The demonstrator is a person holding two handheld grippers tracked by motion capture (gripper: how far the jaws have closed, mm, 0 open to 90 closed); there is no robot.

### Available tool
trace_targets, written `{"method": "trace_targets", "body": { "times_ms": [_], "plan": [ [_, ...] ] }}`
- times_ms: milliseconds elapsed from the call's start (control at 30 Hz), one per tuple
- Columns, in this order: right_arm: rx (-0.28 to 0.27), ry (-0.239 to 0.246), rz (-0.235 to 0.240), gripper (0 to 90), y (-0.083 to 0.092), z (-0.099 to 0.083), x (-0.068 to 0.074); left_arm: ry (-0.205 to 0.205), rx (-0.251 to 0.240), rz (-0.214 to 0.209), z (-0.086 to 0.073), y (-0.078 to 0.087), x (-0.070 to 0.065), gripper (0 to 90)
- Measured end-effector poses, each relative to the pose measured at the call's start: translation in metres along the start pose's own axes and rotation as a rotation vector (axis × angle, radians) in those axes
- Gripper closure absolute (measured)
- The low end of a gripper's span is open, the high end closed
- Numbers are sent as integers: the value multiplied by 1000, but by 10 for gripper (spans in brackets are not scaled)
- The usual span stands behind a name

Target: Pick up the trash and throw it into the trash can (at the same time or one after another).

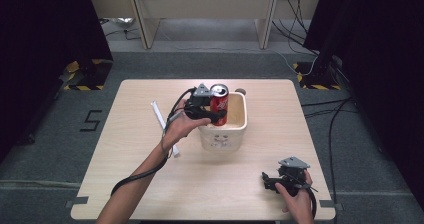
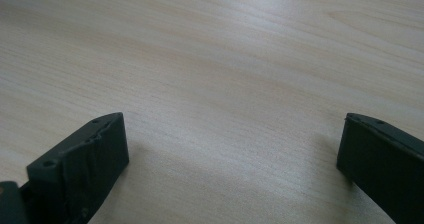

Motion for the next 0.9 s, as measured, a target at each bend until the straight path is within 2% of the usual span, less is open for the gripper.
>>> {"method": "trace_targets", "body": {
  "times_ms": [400, 800, 900],
  "plan": [
    [-2, 0, 1, 3, 0, 0, 0, -11, 5, -12, -6, -3, -3, 336],
    [-2, 1, 2, 3, 0, 0, 0, -1, 17, -7, -11, -3, -2, 331],
    [-2, 0, 2, 3, 0, 0, 0, 22, 12, -12, -10, -2, -1, 235]
  ]
}}
Point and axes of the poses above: each handheld gripper's, and its own axes: y roughly backward along the jaws, z roughly out of its top, x roughly to its left, the point moved 6 cm from there along -y, roughly forward along the jaws, and after that the axes turned 1 degree about -z, right-handed, at the moved point
